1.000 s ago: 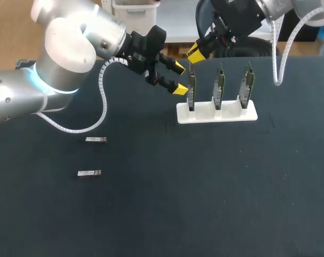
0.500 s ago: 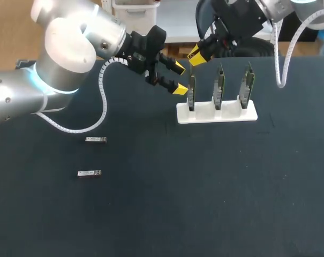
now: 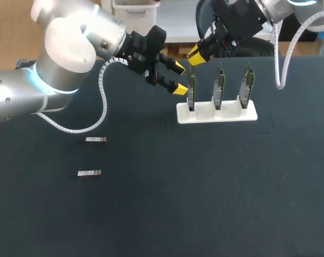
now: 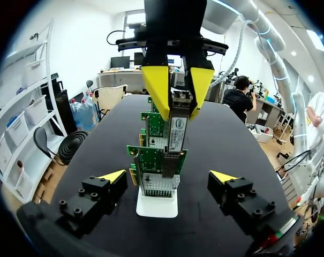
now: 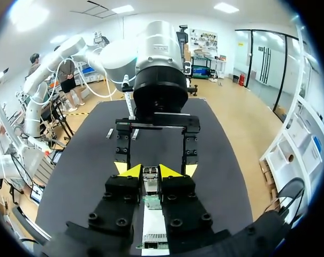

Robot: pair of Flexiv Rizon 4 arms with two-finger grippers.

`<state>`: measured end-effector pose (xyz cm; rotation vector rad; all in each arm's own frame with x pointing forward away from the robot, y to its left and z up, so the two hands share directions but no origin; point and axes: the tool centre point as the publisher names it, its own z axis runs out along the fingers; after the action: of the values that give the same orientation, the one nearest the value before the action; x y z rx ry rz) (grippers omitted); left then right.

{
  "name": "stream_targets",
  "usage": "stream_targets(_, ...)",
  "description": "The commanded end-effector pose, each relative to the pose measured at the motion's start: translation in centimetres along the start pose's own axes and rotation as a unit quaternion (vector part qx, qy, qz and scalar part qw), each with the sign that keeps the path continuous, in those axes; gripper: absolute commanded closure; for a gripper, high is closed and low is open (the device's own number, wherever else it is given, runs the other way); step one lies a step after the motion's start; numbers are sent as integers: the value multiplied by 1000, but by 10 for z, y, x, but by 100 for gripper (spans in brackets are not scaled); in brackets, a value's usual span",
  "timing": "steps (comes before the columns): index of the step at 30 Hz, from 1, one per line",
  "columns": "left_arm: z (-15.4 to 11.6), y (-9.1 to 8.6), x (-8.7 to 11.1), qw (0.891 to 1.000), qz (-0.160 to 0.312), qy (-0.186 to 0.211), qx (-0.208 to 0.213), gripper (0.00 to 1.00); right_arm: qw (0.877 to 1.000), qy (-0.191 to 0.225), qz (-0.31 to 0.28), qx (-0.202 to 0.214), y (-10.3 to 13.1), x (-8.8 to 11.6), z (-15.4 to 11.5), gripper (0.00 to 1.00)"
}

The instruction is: Pick up the optical module with the left hand, and insert it into the network port with the right hand.

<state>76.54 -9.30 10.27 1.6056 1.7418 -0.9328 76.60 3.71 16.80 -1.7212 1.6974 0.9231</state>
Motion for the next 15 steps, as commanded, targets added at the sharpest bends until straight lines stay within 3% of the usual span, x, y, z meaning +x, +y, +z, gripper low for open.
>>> stream_targets(1, 0, 2, -1, 1000, -1, 3, 2, 0, 1000, -4, -3, 8, 6, 0, -3, 100)
stream_targets(15, 0, 2, -1, 1000, -1, 3, 2, 0, 1000, -7, -3, 8, 6, 0, -2, 100)
